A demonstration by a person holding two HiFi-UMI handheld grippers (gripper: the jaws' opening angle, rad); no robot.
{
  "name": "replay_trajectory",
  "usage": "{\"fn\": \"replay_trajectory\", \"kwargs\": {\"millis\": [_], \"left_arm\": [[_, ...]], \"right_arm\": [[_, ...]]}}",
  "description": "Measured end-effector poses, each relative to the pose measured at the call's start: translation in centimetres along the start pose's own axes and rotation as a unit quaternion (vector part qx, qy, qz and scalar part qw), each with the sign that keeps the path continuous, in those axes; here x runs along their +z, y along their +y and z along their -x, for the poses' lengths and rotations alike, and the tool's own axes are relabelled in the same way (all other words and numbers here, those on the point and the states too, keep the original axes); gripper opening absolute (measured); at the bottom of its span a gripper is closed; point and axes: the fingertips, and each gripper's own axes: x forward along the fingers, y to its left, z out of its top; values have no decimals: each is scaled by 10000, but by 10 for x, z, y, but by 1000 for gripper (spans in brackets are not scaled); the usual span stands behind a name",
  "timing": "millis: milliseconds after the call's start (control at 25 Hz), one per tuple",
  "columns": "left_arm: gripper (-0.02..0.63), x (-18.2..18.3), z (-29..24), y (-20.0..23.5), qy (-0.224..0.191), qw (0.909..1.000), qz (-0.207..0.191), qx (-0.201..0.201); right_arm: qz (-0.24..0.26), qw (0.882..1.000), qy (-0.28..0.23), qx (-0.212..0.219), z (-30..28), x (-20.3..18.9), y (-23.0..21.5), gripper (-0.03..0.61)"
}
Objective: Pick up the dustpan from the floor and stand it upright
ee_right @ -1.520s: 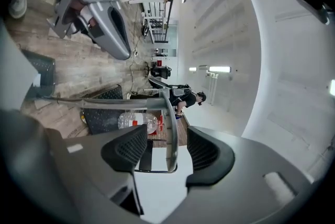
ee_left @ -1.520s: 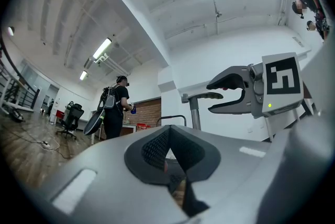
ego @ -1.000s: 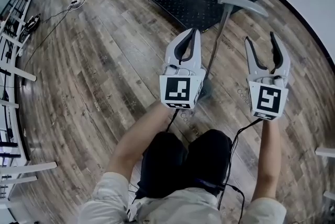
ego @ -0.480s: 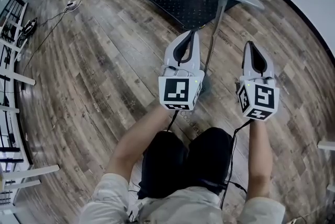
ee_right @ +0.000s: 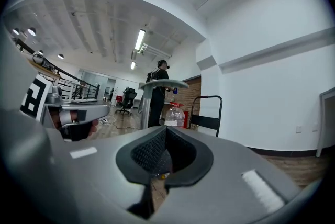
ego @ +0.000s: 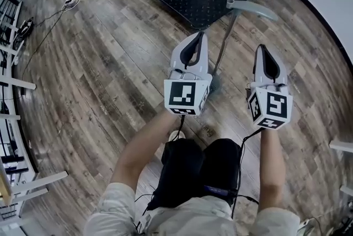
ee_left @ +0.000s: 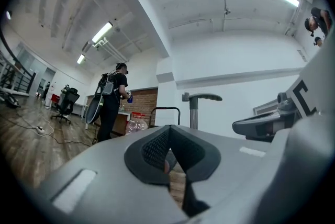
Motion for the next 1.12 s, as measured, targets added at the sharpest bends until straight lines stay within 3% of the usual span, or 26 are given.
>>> {"fn": "replay_trajectory", "kwargs": {"millis": [160,360,560,920,1120], "left_arm": [[20,86,-18,20,187,9996,191,-64],[20,247,-31,12,296,9995,136,-59],[20,439,-36,-9,318,9992,238,56],[20,828,-12,-85,338,9993,143,97],[20,999,19,-116,524,9981,241,237]], "right_arm": [[-158,9997,211,-6,-8,85,4,6],[-145,9994,293,-60,6,245,-8,6],[-58,9994,346,-15,37,429,-18,6],[-472,9986,219,-112,143,811,-70,6],[-524,9985,99,-136,215,983,-81,6]]}}
